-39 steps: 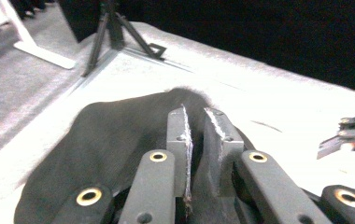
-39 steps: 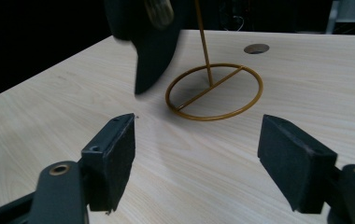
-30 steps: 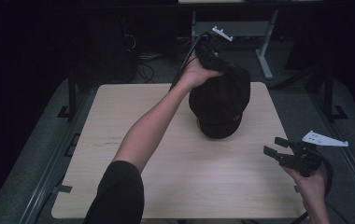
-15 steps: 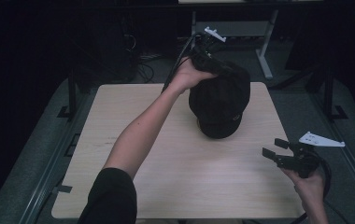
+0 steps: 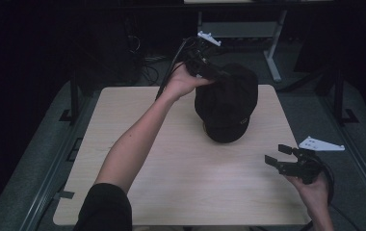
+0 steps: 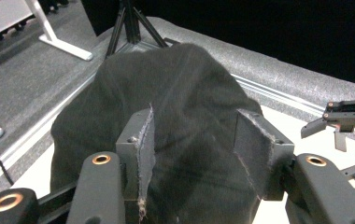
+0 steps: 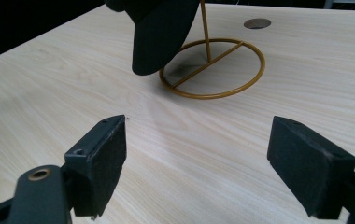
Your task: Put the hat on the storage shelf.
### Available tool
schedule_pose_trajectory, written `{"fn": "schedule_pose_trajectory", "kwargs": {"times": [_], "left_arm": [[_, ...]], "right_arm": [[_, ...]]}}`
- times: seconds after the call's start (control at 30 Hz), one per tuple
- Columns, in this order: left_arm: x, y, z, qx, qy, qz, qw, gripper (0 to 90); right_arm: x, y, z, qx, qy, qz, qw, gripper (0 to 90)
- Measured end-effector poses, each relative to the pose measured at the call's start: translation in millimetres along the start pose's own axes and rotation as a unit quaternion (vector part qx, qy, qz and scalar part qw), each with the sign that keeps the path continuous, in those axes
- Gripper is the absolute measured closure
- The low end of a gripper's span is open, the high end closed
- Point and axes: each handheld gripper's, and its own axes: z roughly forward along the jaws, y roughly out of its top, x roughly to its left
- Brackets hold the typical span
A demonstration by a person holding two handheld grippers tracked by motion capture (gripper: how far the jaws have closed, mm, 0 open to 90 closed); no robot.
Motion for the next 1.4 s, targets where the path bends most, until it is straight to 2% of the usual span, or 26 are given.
{"fn": "schedule_pose_trajectory", "kwargs": {"times": [0.5, 0.67, 0.87, 1.1, 1.4], "left_arm": [[0.4, -26.6, -24.9, -0.010, 0.010, -0.019, 0.9997, 42.9], [-0.5, -33.9, -30.0, -0.017, 0.005, -0.025, 0.9995, 42.0], [-3.9, -42.9, -36.4, -0.015, 0.011, -0.019, 0.9996, 41.2], [-4.1, -59.9, -45.6, -0.017, 0.012, -0.032, 0.9993, 38.8], [-9.1, -76.2, -53.3, -0.022, 0.014, -0.036, 0.9990, 37.4]], "right_arm": [[4.9, 0.8, 3.1, -0.004, -0.002, 0.004, 1.0000, 19.4], [5.6, 0.7, 4.6, -0.001, -0.004, 0.003, 1.0000, 19.4], [5.5, 0.1, 5.3, -0.003, -0.005, 0.003, 1.0000, 19.4], [7.9, 0.9, 8.2, 0.000, -0.012, -0.005, 0.9999, 19.4], [11.9, 1.7, 13.6, 0.010, -0.013, -0.011, 0.9998, 19.4]]}}
